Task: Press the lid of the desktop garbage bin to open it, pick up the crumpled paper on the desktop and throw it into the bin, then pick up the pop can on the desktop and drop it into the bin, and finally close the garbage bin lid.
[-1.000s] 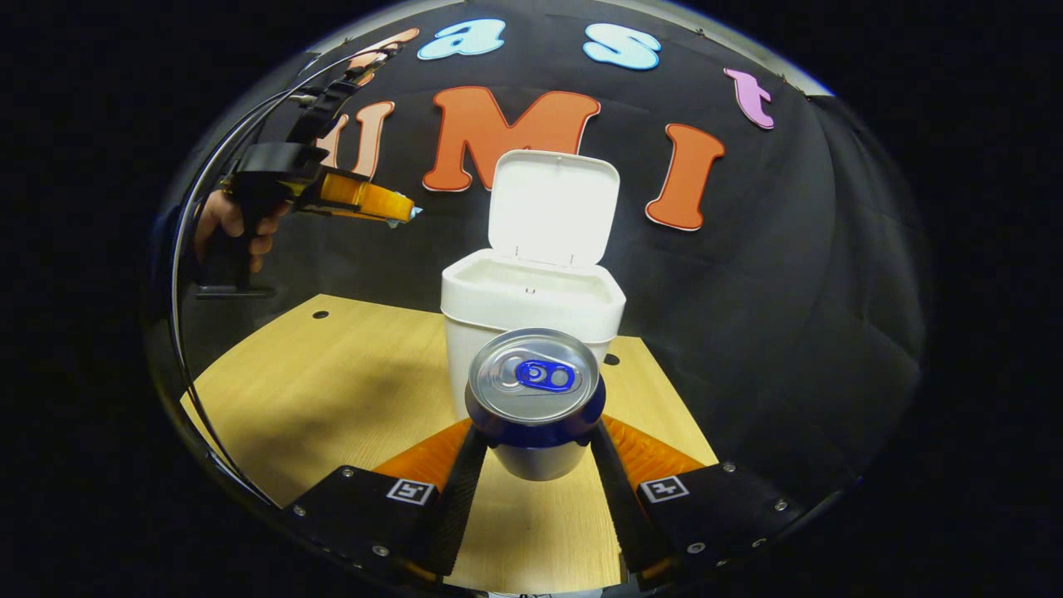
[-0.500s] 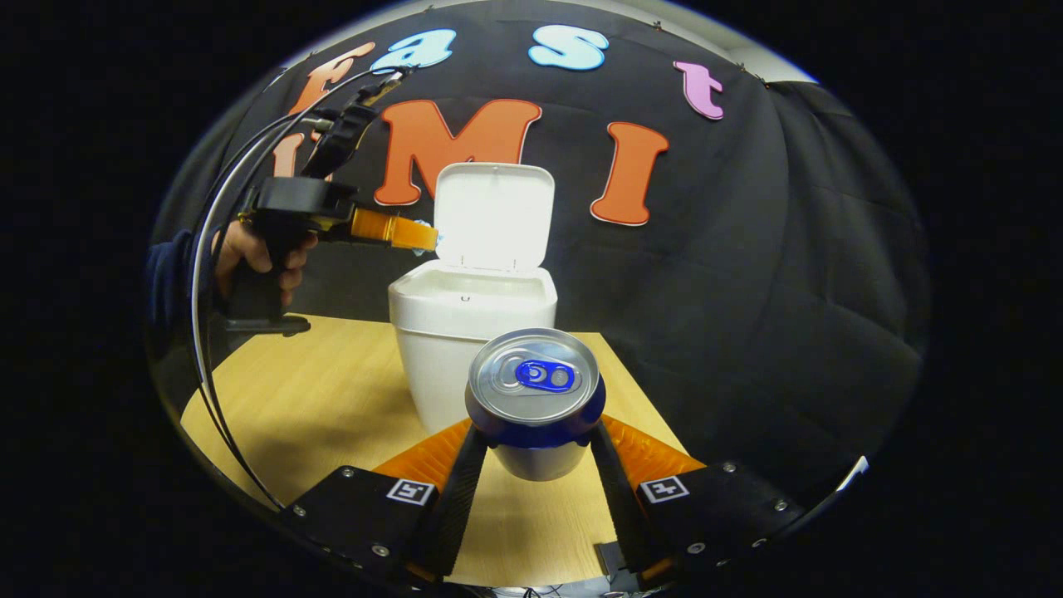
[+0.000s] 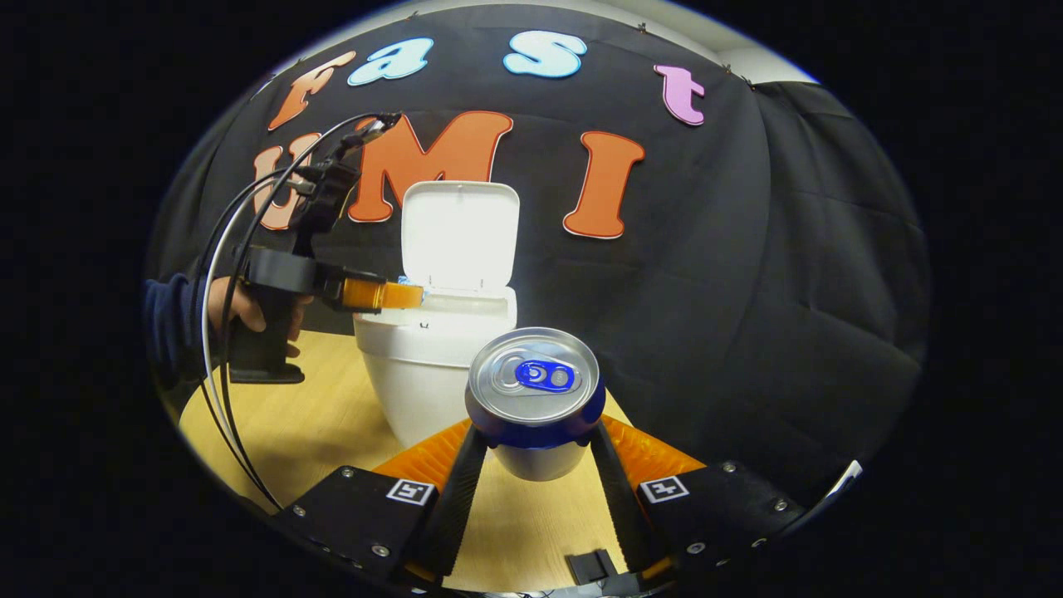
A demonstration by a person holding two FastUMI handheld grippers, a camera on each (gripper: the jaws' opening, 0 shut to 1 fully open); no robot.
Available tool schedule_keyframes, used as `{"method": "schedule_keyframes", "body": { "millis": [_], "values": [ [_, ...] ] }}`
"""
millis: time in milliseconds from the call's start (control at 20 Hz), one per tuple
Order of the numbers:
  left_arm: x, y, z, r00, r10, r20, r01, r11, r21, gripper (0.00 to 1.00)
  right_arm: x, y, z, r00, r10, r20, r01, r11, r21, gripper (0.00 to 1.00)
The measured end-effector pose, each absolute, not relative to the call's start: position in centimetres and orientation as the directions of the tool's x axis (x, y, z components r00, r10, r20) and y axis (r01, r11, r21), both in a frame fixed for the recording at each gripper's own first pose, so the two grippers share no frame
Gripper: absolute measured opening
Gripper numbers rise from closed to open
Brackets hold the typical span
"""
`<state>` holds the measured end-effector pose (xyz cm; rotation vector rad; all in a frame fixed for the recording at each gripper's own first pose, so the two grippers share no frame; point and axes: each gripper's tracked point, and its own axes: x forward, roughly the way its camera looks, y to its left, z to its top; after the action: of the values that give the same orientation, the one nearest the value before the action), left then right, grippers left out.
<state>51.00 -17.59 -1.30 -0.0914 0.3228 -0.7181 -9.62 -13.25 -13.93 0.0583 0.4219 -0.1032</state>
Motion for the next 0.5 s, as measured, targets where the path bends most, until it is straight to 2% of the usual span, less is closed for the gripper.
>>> {"method": "schedule_keyframes", "body": {
  "millis": [150,200,300,450,500],
  "values": [
    [51.0,-16.4,-0.5,0.719,-0.649,-0.249,0.633,0.759,-0.154,0.65,-7.4,-12.9,-13.1,0.920,-0.048,-0.388,0.071,0.996,0.047,0.75],
    [51.0,-15.9,-0.5,0.726,-0.641,-0.248,0.625,0.766,-0.148,0.80,-6.8,-12.5,-12.8,0.925,-0.030,-0.379,0.053,0.997,0.049,0.75],
    [51.0,-14.7,-0.4,0.740,-0.625,-0.248,0.606,0.780,-0.157,0.85,-5.6,-12.0,-12.2,0.932,-0.011,-0.363,0.025,0.999,0.034,0.75],
    [50.4,-12.2,-0.2,0.762,-0.598,-0.246,0.576,0.801,-0.162,0.87,-3.5,-11.0,-11.1,0.940,0.031,-0.339,-0.024,0.999,0.023,0.75],
    [50.4,-11.1,-0.3,0.774,-0.585,-0.243,0.564,0.811,-0.157,0.91,-2.8,-10.6,-10.7,0.943,0.047,-0.329,-0.043,0.999,0.017,0.75]
  ]
}}
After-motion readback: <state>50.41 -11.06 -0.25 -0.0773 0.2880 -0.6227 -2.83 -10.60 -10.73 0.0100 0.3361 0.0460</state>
